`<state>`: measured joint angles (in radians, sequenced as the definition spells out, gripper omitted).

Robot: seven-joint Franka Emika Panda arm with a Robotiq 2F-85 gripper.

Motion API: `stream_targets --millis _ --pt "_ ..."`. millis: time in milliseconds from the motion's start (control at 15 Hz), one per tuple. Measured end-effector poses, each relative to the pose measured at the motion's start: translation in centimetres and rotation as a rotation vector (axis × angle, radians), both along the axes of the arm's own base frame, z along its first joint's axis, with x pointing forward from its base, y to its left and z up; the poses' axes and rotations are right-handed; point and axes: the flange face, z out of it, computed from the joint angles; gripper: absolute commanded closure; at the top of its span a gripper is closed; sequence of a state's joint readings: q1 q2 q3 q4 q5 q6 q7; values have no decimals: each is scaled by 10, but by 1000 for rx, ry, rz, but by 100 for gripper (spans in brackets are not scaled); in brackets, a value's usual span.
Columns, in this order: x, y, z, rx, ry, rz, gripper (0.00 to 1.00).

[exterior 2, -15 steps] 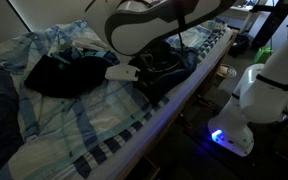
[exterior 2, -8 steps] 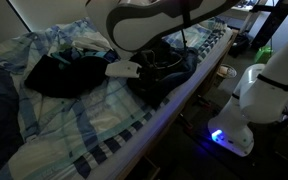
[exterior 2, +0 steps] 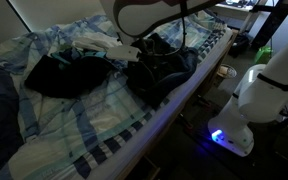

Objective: Lay the blue jeans out on the bed

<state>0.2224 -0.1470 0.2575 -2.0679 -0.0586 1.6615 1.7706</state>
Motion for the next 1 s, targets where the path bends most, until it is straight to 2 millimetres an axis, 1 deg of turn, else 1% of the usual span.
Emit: stream_targets --millis 267,467,600,867,1000 --pt "33 -29 -3 15 -39 106 0" --pt "53 -44 -7 17 -33 220 0" --pt "63 -49 -10 19 -29 310 0" --pt "78 -50 -23 54 -34 483 0" --pt "84 -53 -31 64 -21 538 0"
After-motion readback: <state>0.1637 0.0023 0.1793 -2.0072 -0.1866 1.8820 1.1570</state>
